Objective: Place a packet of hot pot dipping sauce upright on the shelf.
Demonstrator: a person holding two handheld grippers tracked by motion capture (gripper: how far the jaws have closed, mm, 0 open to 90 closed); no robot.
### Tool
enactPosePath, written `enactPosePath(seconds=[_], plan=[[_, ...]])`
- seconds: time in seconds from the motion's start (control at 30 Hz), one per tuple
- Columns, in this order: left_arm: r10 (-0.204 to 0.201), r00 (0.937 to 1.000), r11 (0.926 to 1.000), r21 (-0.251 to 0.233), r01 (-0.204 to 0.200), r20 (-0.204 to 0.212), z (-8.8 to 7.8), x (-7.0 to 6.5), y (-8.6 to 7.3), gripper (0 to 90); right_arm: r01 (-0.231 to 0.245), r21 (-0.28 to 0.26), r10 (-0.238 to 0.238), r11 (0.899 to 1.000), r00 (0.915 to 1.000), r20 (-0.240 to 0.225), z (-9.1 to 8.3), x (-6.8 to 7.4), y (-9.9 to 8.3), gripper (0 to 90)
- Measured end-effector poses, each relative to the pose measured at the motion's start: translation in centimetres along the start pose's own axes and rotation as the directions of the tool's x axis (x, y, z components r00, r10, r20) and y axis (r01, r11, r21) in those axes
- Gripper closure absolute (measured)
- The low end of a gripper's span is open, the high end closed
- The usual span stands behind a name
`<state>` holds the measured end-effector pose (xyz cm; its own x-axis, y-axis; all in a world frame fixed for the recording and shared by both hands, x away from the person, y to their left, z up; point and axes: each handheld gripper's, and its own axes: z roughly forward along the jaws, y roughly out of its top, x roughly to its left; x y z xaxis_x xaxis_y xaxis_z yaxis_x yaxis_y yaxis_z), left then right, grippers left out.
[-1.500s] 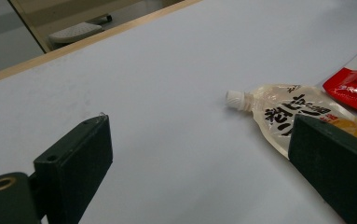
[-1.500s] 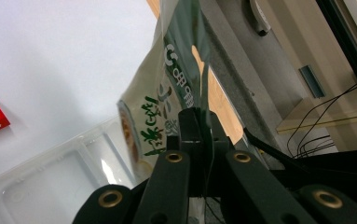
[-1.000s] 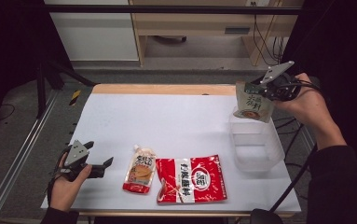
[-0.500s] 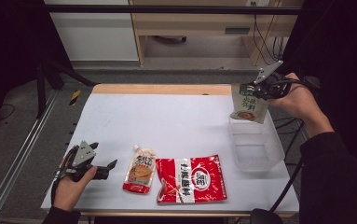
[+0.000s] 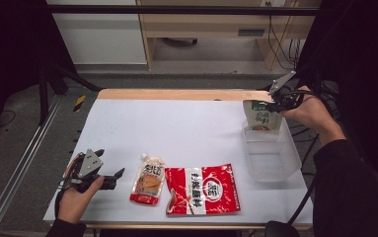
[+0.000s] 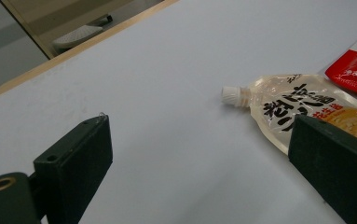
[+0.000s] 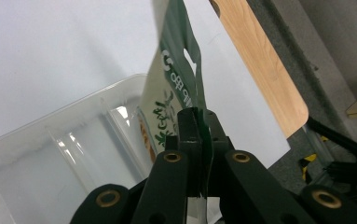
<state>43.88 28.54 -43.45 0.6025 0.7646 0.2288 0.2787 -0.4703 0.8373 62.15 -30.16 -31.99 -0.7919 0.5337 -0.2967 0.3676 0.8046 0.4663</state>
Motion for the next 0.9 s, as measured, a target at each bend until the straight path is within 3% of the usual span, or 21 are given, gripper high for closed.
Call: enactPosePath(seconds=[0.17, 0.4, 0.6, 0.67, 0.77, 0.9], plan=[[-0.011, 0.9998, 0.9999, -0.010, 0.011, 0.014, 0.3, 0.1, 0.2, 6.2, -0.040, -0.003, 0.040, 0.999, 0.9992, 0.009, 0.4, -0.5, -0.7, 89.5], [-0.034, 0.9989, 0.9992, -0.021, 0.035, 0.033, 0.1, -0.2, 0.2, 6.1, -0.066, 0.033, 0.064, 0.997, 0.9960, 0.063, 0.7, -0.3, -2.1, 88.1], [-0.051, 0.9980, 0.9978, -0.041, 0.053, 0.038, -0.2, 0.0, 0.3, 6.2, -0.121, 0.023, 0.118, 0.992, 0.9878, 0.102, 0.9, 0.0, -2.8, 83.4], [-0.046, 0.9984, 0.9982, -0.036, 0.047, 0.032, -0.2, 0.0, 0.3, 6.2, -0.127, 0.029, 0.123, 0.992, 0.9859, 0.114, 0.9, 0.1, -2.7, 76.7], [-0.047, 0.9983, 0.9983, -0.034, 0.048, 0.033, -0.2, -0.1, 0.3, 6.2, -0.165, 0.027, 0.159, 0.986, 0.9759, 0.150, 0.8, 0.2, -2.3, 53.8], [-0.042, 0.9985, 0.9987, -0.026, 0.043, 0.035, -0.1, -0.1, 0.2, 6.2, -0.171, -0.017, 0.171, 0.985, 0.9647, 0.200, -0.1, 0.8, -1.7, 34.5]])
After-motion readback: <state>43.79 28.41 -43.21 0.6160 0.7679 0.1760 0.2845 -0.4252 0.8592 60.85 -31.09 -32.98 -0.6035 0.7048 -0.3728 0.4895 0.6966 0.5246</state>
